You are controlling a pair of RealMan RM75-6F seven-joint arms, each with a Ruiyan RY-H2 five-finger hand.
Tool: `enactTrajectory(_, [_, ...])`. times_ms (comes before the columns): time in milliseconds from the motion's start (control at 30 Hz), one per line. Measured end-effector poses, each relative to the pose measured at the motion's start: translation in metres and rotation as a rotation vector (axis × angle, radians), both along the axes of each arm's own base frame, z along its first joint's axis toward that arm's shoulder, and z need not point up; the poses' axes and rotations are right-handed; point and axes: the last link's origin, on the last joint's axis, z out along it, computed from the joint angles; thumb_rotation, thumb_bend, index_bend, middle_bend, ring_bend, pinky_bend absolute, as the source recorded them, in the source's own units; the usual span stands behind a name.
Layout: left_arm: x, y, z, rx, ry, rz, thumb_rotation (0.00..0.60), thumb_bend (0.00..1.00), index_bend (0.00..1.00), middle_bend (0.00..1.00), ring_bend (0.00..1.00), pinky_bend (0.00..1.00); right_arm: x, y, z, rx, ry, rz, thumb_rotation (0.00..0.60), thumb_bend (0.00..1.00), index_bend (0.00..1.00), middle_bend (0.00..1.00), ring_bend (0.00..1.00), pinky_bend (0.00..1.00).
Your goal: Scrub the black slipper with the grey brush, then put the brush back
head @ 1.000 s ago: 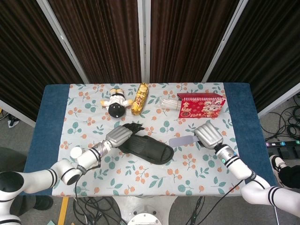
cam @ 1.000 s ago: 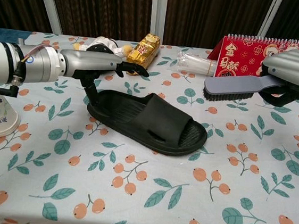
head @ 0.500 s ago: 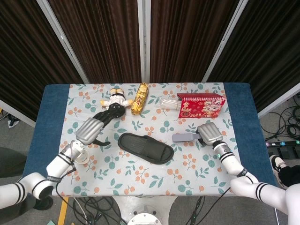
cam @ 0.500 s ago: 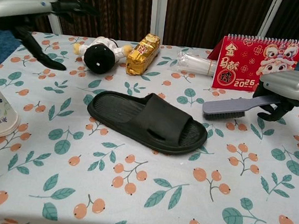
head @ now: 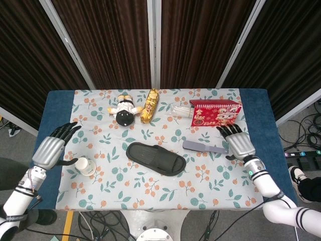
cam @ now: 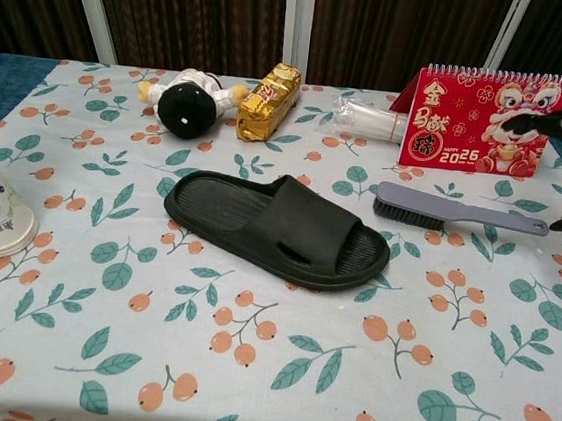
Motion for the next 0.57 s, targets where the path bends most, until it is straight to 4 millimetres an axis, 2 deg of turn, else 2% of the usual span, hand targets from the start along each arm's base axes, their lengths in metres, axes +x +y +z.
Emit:
enactTrajectory(100, [-0.018, -0.016, 0.011, 0.045, 0.015, 0.066, 0.600, 0.20, 0.12, 0.14, 0.06, 0.14, -0.011, 0.016, 0.027, -0.076, -0.026, 0.002, 0.600, 0.18, 0.00, 0.15, 0.03, 0.08])
enactTrajectory(233, [-0.042, -0.041, 0.024, 0.123, 0.056, 0.158, 0.600, 0.20, 0.12, 0.14, 0.06, 0.14, -0.030, 0.048, 0.061, -0.182, -0.072, -0.007, 0.600, 0.20, 0.00, 0.14, 0.03, 0.10])
enactTrajectory(367, [-0.059, -0.069, 0.036, 0.214, 0.107, 0.235, 0.600, 0.20, 0.12, 0.14, 0.06, 0.14, -0.049, 0.091, 0.089, -0.292, -0.122, -0.029, 0.600, 0.20, 0.00, 0.13, 0.03, 0.10])
enactTrajectory(567, [-0.063, -0.101, 0.039, 0.324, 0.145, 0.278, 0.600, 0.20, 0.12, 0.14, 0.06, 0.14, -0.066, 0.155, 0.103, -0.385, -0.205, -0.080, 0.600, 0.20, 0.00, 0.13, 0.03, 0.10])
